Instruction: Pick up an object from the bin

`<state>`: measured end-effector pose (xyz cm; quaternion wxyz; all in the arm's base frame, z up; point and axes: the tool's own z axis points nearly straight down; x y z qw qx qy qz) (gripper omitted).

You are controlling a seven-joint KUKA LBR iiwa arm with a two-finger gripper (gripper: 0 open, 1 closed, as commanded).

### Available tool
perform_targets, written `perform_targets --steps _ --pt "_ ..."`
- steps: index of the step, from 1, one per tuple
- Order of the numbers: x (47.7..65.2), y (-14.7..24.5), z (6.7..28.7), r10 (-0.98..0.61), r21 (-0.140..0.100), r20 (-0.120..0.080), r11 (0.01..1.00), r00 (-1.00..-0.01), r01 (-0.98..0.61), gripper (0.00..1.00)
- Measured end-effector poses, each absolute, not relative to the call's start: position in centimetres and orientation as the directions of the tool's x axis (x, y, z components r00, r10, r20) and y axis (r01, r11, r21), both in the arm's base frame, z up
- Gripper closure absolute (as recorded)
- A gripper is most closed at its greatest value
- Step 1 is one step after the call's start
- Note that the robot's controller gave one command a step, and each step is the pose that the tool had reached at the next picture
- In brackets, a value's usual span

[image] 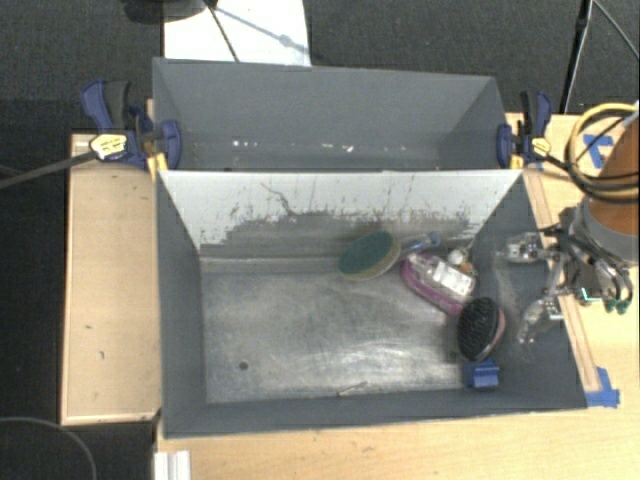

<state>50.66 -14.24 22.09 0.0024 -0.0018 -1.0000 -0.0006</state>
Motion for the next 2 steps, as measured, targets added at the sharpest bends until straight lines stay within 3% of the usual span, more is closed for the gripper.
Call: perform_targets --steps 1,2 --pt "49.2 -14.5 7.5 -0.564 0.002 -0.015 0.826 -0.826 -0.564 0.00" --pt "49.6 -13.7 10.1 -0.743 -0.003 -0.005 0.670 -0.670 -0.743 0.00"
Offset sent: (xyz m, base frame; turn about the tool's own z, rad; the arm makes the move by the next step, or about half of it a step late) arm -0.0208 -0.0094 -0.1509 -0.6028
